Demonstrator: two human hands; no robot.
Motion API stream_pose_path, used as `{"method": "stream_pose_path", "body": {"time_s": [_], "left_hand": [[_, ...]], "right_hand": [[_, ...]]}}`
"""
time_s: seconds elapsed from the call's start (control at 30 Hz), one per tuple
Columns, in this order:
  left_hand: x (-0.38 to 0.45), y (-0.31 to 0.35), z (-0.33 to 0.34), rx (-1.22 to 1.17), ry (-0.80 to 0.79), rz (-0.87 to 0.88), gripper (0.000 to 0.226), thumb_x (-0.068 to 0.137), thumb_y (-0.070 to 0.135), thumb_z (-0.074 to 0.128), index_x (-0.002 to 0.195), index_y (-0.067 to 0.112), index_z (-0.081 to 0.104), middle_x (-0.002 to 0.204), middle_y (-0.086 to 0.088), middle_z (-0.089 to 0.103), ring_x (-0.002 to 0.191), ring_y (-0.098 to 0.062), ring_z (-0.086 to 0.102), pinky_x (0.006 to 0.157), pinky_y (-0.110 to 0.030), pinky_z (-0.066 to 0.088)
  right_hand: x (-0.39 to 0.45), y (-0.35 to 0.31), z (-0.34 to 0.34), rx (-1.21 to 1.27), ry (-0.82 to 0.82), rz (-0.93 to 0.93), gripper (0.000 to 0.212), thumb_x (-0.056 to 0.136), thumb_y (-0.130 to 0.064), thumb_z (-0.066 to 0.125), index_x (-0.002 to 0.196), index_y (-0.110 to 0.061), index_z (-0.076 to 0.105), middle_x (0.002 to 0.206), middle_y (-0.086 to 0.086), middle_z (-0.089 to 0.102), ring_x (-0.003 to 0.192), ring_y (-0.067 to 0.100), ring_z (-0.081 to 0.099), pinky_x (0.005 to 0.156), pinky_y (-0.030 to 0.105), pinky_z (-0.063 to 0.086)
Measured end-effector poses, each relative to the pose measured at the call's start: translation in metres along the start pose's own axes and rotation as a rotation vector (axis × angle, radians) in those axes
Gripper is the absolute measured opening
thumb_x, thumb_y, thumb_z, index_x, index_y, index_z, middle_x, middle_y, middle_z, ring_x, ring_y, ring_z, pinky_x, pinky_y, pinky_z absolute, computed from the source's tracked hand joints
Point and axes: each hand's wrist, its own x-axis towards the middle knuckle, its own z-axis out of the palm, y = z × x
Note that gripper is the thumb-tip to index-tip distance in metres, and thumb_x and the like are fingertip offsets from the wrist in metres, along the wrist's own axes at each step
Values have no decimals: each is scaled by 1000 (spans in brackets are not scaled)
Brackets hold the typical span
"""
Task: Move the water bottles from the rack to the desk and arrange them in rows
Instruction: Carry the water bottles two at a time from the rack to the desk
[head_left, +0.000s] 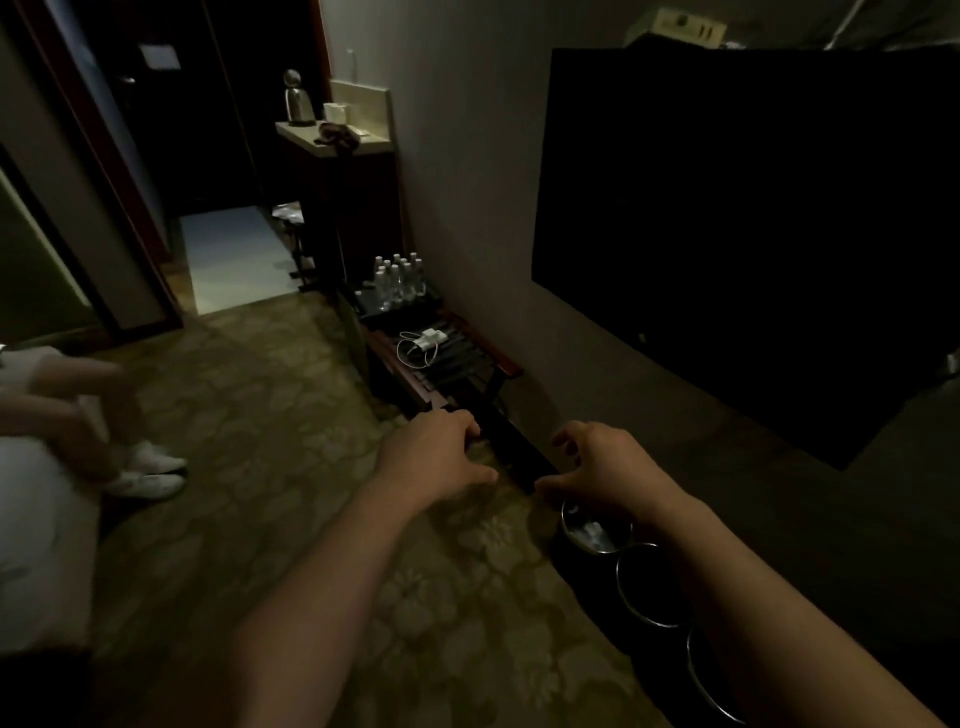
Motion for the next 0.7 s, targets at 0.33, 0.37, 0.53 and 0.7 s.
{"method": "stream_pose_path", "body": {"time_s": [0.33,0.37,0.53,0.7], "left_hand": [[195,-76,-24,-45,31,-29,59,64,64,76,113,35,62,109,8,62,94,-13,61,78,-39,56],[216,-82,-30,-45,33,-35,59,64,64,75,114,35,62,109,8,62,93,-13,61,77,-39,56],[322,-132,-56,-67,64,-70,62,64,64,75,117,34,63,113,8,63,97,-12,62,80,-37,56],[398,-206,-77,-80,57,-111,59,66,61,77,117,33,63,115,8,64,100,-13,61,82,-36,54]], "right_hand": [[223,-11,-6,42,0,-45,63,74,-53,77,126,-26,56,121,-3,61,104,14,59,80,24,49],[247,-14,-10,44,-7,-47,63,74,-53,77,127,-25,56,121,-3,60,104,14,59,81,25,49],[374,-42,-26,67,-31,-105,56,75,-48,78,121,-22,61,118,-1,64,102,14,62,73,20,41],[479,-84,-11,78,-61,-129,52,73,-46,80,116,-22,63,113,-1,66,98,14,63,71,20,42]]}}
